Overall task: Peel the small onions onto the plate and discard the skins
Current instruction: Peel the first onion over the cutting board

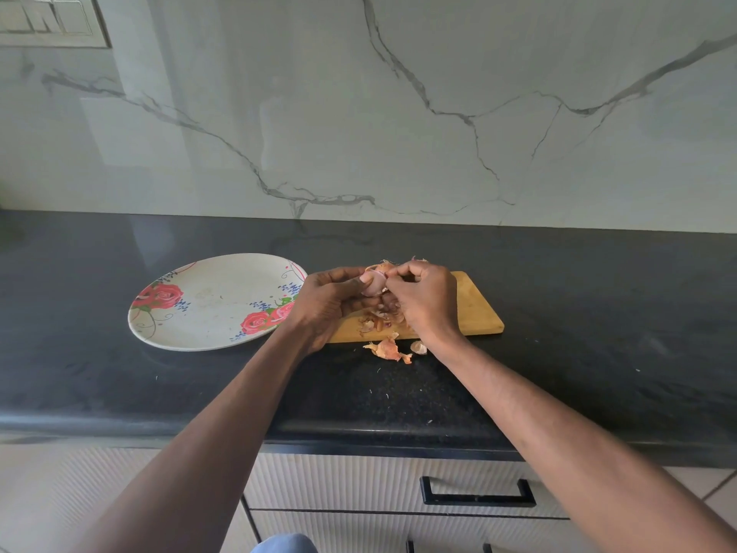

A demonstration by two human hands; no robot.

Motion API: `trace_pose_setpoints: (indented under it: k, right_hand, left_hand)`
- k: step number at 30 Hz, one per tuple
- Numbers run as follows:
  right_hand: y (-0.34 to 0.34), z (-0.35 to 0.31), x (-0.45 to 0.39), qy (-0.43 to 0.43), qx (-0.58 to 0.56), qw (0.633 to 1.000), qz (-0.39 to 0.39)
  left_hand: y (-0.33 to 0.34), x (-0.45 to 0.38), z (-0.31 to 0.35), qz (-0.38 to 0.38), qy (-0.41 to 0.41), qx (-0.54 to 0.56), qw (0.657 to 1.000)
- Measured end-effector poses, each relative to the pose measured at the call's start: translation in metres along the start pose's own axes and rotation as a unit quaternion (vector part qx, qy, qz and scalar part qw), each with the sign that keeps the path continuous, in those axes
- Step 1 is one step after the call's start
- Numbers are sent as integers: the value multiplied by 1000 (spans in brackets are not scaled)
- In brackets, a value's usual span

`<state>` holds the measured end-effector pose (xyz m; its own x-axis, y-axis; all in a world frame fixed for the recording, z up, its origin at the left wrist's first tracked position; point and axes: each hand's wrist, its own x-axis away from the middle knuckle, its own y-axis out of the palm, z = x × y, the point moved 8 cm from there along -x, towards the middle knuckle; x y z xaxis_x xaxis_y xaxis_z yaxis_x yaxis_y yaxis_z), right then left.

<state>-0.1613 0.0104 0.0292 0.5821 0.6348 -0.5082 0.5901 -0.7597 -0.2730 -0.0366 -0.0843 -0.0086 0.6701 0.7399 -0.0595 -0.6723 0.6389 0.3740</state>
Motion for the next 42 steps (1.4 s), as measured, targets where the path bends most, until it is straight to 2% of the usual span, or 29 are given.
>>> trace_pose_setpoints:
  k: [4,6,11,17,25,31,36,42]
  right_hand:
    - [-2,16,-5,68,-52,996,6]
    - [-2,16,-4,69,-52,996,1]
    - [2,-2,2,4,-37,998,-43]
    - [5,-14,4,-50,-27,994,-91]
    - [2,-6,2,-46,22,996,-74]
    - [1,-14,6,-67,-28,996,-44]
    - [3,-15,7,-84,-9,996,-19]
    - [2,-12,6,-52,-19,998,-9]
  left_hand:
    - [-3,-2,1,17,-8,45,999]
    - [-5,-1,2,27,-11,63,998]
    - [-8,-1,5,40,7,63,997]
    - [-5,-3,5,14,9,35,999]
    - [-4,0,5,11,17,10,1000]
    - [5,5,8,-6,32,-4,999]
    - [4,4,7,-14,34,-25,999]
    - [5,3,4,-25,26,-21,999]
